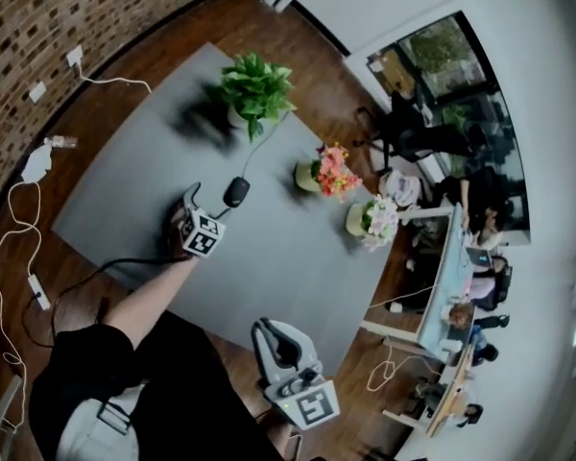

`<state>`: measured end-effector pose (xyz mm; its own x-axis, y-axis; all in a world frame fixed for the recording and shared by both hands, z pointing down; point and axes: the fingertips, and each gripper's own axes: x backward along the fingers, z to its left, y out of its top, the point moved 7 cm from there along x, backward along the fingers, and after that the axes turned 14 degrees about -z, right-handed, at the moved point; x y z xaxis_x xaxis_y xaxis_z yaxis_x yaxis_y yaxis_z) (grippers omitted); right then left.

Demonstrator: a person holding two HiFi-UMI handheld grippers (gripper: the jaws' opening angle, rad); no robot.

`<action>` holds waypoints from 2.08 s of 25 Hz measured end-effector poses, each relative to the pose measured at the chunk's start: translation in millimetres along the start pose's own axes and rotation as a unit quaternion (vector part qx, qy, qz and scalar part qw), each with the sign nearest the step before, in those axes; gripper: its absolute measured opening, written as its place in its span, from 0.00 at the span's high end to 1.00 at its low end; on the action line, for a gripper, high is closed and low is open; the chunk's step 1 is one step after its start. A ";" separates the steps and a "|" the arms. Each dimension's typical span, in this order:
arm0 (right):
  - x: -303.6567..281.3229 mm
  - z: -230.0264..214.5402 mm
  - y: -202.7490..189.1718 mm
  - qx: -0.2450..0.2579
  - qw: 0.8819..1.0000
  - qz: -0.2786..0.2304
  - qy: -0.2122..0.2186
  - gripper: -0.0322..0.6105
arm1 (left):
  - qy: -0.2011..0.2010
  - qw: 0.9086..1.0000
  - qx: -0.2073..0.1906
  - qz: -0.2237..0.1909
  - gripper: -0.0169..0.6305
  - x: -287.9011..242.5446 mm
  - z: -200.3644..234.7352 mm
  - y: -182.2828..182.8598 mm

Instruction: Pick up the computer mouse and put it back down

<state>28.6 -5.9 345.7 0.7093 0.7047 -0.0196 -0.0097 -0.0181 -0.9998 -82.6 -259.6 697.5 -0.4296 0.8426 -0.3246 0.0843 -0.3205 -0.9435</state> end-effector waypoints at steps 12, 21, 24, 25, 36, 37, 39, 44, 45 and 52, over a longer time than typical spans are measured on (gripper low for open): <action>129.5 151.7 -18.9 -0.010 0.968 -0.080 0.239 0.93 | 0.156 0.942 0.170 -0.243 0.56 539.3 29.3 -39.6; 144.7 176.8 -26.1 -0.098 0.975 -0.104 0.168 0.93 | -0.025 0.954 0.137 -0.265 0.60 598.6 -36.7 69.1; 142.4 172.7 -29.7 -0.115 0.976 -0.130 0.130 0.93 | -0.084 0.949 0.110 -0.282 0.60 595.3 -48.3 99.8; 142.8 170.9 -31.3 -0.122 0.976 -0.138 0.118 0.93 | -0.092 0.948 0.105 -0.287 0.61 596.9 -55.7 102.8; 156.6 195.5 -5.7 -0.132 0.965 -0.223 0.048 0.93 | -0.292 0.907 0.116 -0.279 0.66 594.8 -126.3 122.7; 157.3 209.3 0.8 -0.123 0.964 -0.230 0.050 0.93 | -0.298 0.904 0.118 -0.282 0.67 606.3 -125.7 120.7; 161.6 248.4 11.2 -0.103 0.965 -0.236 0.048 0.93 | -0.311 0.896 0.125 -0.290 0.69 630.8 -117.2 116.1; 200.1 404.4 13.0 -0.049 0.983 -0.179 0.002 0.95 | -0.381 0.860 0.160 -0.298 0.70 734.3 -101.0 79.4; 204.4 425.4 13.6 -0.042 0.986 -0.163 0.002 0.95 | -0.388 0.856 0.161 -0.302 0.70 749.6 -102.5 79.4; 192.4 483.6 37.5 0.021 0.984 -0.170 0.038 0.95 | -0.368 0.848 0.151 -0.350 0.73 805.2 -79.1 91.1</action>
<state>-176.2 472.1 301.5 0.7265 0.6102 0.3160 0.2096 0.2412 -0.9476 -349.7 423.9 344.9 -0.7331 0.4093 0.5431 -0.6100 -0.0428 -0.7912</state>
